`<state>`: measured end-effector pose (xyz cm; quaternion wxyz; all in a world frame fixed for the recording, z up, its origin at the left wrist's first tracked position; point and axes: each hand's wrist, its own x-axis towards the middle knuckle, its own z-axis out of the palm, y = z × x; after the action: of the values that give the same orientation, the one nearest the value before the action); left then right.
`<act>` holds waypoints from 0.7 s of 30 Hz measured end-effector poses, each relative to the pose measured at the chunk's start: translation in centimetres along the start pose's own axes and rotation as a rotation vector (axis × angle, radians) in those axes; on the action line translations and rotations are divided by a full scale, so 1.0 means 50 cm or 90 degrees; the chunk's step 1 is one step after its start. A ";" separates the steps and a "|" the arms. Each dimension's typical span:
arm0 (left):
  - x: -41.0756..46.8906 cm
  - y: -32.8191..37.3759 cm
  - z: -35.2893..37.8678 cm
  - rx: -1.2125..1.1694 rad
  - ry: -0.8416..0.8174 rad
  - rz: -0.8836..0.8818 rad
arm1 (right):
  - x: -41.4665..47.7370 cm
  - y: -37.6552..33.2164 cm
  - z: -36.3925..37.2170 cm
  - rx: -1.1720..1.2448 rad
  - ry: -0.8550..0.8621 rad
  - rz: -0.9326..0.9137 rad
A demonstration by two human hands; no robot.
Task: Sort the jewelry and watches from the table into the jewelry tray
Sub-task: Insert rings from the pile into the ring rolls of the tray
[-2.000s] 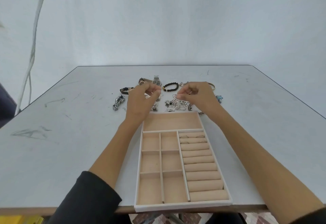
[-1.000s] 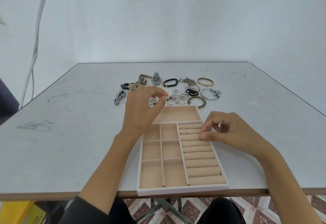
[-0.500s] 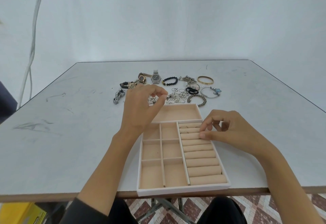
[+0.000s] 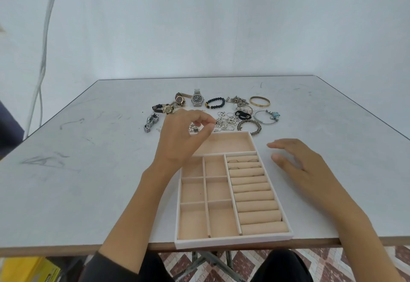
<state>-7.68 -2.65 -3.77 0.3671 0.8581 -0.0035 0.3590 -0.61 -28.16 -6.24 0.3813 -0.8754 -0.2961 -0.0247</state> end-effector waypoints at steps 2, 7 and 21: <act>-0.001 0.010 0.001 -0.049 -0.023 -0.007 | -0.016 0.007 0.006 -0.142 -0.086 0.029; -0.009 0.038 0.000 -0.160 -0.135 -0.026 | -0.019 0.003 0.014 -0.329 -0.199 0.064; -0.020 0.029 0.012 -0.145 -0.384 0.009 | -0.021 -0.001 0.015 -0.326 -0.180 0.058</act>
<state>-8.42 -4.34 -3.77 0.4408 0.8791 -0.1581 0.0886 -1.65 -28.16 -7.05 0.1040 -0.9503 -0.2908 0.0406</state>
